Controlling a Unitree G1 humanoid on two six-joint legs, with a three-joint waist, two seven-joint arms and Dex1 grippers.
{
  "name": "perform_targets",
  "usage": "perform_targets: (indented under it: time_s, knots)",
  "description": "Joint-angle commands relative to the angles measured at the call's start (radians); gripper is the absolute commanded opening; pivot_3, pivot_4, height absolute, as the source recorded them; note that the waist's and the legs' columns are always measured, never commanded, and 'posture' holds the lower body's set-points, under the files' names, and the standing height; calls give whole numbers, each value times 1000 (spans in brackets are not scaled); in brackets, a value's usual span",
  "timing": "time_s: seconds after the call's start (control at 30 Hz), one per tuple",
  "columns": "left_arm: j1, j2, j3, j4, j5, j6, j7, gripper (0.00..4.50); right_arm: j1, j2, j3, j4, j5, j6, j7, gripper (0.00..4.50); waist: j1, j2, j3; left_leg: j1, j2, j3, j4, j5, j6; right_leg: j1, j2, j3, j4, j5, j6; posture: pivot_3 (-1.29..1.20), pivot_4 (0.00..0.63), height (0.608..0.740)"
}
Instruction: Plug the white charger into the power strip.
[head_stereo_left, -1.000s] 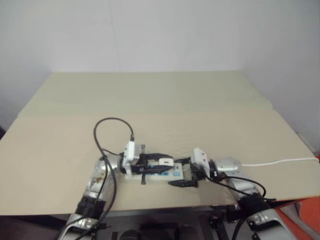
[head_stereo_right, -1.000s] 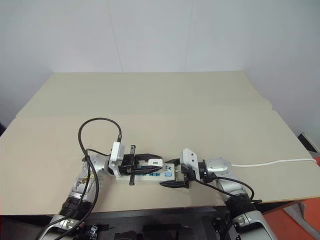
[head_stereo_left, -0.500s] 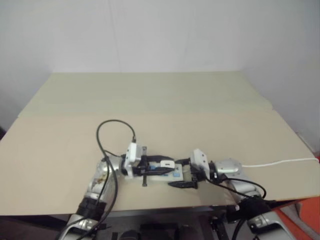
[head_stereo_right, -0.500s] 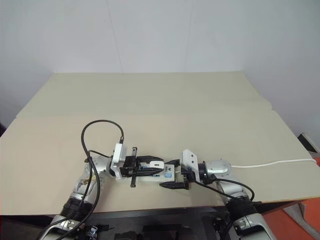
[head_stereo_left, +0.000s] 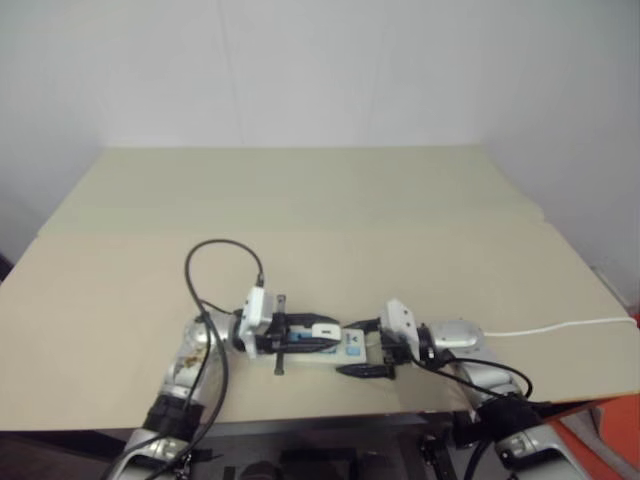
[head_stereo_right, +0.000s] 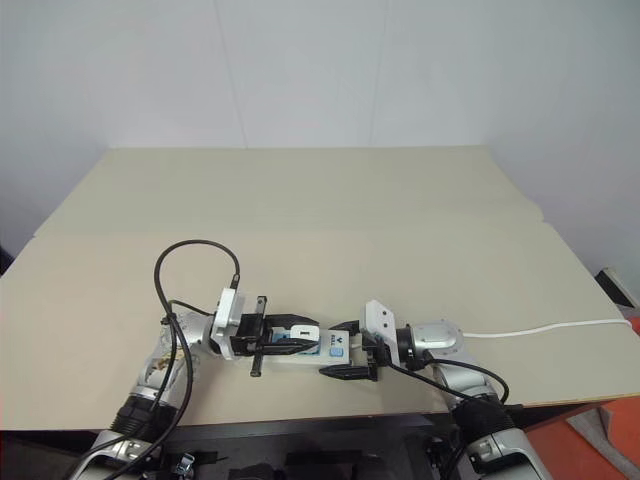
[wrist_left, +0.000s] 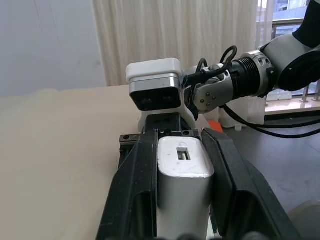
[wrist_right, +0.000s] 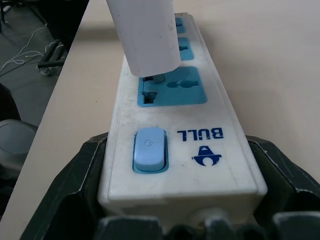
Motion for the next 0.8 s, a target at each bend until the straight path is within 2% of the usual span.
perform_targets:
  time_s: [0.03,0.43,0.8]
  knots:
    - [1,-14,-11,7,0,-9,-6,1024,15,-7,27,-27,-9,22,11,3426,0,0,0,0,0,0,0,0,0,0,0,0,0,0,0,0,150,740]
    - [-2,-10,-16,38,14,-11,-39,1024,17,-8,24,-33,-11,31,2,3426,0,0,0,0,0,0,0,0,0,0,0,0,0,0,0,0,150,740]
    - [-33,17,-7,191,77,-106,-33,1024,17,-11,23,-32,-10,30,4,3426,2,1,-1,2,0,0,0,0,0,2,0,0,0,0,0,0,150,740]
